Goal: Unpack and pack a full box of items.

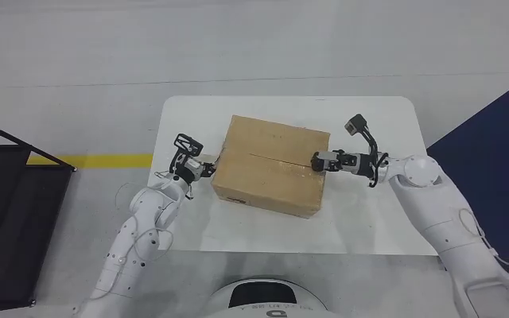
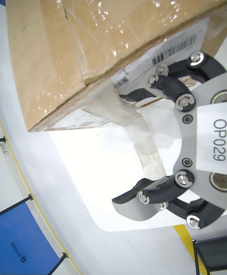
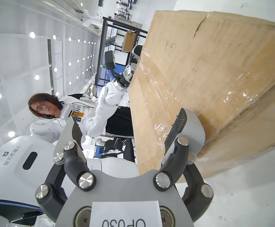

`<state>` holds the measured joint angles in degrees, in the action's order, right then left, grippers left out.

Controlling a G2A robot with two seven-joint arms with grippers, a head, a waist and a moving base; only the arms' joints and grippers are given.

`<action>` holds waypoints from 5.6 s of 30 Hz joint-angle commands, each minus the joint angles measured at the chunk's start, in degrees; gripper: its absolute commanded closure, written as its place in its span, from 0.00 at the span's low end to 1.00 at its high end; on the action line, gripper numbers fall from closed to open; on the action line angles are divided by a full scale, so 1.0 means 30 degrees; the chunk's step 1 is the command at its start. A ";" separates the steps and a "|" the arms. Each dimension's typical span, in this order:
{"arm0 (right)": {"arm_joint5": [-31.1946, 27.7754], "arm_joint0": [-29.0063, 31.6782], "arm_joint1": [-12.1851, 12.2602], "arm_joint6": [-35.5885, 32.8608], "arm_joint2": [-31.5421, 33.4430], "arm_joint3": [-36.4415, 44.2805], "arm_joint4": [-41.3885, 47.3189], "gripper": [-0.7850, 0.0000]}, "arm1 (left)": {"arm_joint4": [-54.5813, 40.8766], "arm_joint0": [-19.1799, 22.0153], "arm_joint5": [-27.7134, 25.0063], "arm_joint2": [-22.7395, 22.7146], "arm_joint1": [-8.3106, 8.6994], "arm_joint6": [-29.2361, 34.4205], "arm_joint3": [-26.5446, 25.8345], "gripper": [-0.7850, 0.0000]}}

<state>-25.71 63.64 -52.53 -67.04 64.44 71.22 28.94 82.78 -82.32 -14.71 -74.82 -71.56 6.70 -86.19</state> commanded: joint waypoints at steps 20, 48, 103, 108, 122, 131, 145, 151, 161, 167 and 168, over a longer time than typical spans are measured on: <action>-0.0007 -0.0003 -0.0072 -0.0363 0.0017 0.0219 -0.0431 0.00 | -0.2601 -0.0715 0.1467 -0.1340 -0.0018 -0.2708 -0.1490 0.00; -0.0007 -0.0003 -0.0072 -0.0363 0.0017 0.0219 -0.0431 0.00 | -0.0314 0.1370 0.0694 0.3495 -0.0516 0.1408 -0.6426 0.00; -0.0007 -0.0003 -0.0072 -0.0363 0.0017 0.0219 -0.0431 0.00 | -0.4782 0.0196 0.2148 -0.2096 0.0000 0.0282 -0.0993 0.00; -0.0007 -0.0003 -0.0072 -0.0363 0.0017 0.0219 -0.0431 0.00 | -0.4230 0.1148 0.2438 -0.1028 -0.0160 0.0195 0.0106 0.00; -0.0007 -0.0003 -0.0072 -0.0363 0.0017 0.0219 -0.0431 0.00 | -0.3044 0.2567 0.3127 0.1178 -0.0558 -0.0043 0.1674 0.00; -0.0007 -0.0003 -0.0072 -0.0363 0.0017 0.0219 -0.0431 0.00 | -0.2839 0.2174 0.3039 0.1318 -0.0574 -0.0247 0.0870 0.00; -0.0007 -0.0003 -0.0072 -0.0363 0.0017 0.0219 -0.0431 0.00 | -0.2281 0.2038 0.2808 0.1497 -0.0570 0.0378 0.0292 0.00; -0.0007 -0.0003 -0.0072 -0.0363 0.0017 0.0219 -0.0431 0.00 | -0.2200 0.2112 0.2708 0.1535 -0.0581 0.0496 0.0363 0.00; -0.1190 0.2169 0.0414 0.0842 0.2206 0.2192 -0.0422 0.00 | -0.2061 0.2137 0.2512 0.1490 -0.0572 0.0576 0.0342 0.00; -0.2244 0.4879 0.1016 0.2400 0.5783 0.3345 0.0116 0.00 | -0.1832 0.2218 0.2205 0.1544 -0.0558 0.0695 0.0367 0.00; -0.2140 0.5281 0.1085 0.2744 0.6242 0.3528 -0.0062 0.00 | -0.1798 0.2236 0.2180 0.1556 -0.0559 0.0688 0.0386 0.00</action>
<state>-32.46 78.10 -49.50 -60.06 81.29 81.36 29.27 77.28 -75.67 -8.08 -70.20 -73.24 8.77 -85.09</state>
